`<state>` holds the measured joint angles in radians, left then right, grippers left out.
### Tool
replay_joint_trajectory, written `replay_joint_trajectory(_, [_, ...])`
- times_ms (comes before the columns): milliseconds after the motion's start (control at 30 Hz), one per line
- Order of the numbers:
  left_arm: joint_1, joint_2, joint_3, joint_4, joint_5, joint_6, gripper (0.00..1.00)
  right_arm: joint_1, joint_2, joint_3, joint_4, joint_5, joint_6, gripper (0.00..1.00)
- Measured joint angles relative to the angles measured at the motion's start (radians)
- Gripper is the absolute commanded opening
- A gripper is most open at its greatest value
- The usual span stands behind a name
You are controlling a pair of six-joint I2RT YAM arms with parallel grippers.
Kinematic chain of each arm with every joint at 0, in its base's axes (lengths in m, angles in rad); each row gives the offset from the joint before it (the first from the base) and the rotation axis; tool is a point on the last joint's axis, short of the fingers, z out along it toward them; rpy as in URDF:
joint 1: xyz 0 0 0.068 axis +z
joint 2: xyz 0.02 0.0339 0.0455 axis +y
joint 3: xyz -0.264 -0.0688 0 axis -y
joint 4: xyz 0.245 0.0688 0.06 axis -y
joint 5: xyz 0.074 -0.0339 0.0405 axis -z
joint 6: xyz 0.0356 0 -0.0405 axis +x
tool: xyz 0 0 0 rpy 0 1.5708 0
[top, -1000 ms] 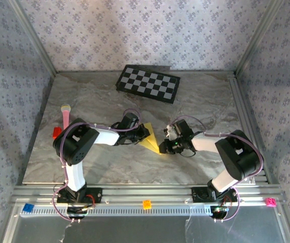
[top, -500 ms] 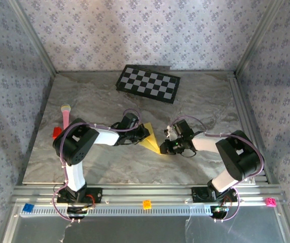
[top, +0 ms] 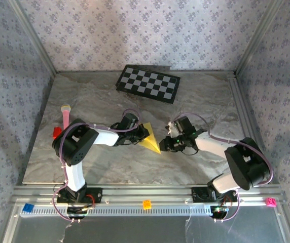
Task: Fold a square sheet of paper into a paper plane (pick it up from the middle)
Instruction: Fourth fold the wing at the center of the table.
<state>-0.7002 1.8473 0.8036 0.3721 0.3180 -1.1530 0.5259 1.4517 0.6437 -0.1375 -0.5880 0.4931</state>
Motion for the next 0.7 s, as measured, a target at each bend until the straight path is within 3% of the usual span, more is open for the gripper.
replay_joint_trajectory(233, [0.000, 0.000, 0.000, 0.000, 0.000, 0.000, 0.09, 0.039, 0.111, 0.100, 0.040, -0.019, 0.048, 0.03])
replay_joint_trajectory(700, [0.000, 0.000, 0.000, 0.000, 0.000, 0.000, 0.09, 0.083, 0.241, 0.180, 0.059, 0.027, 0.069, 0.01])
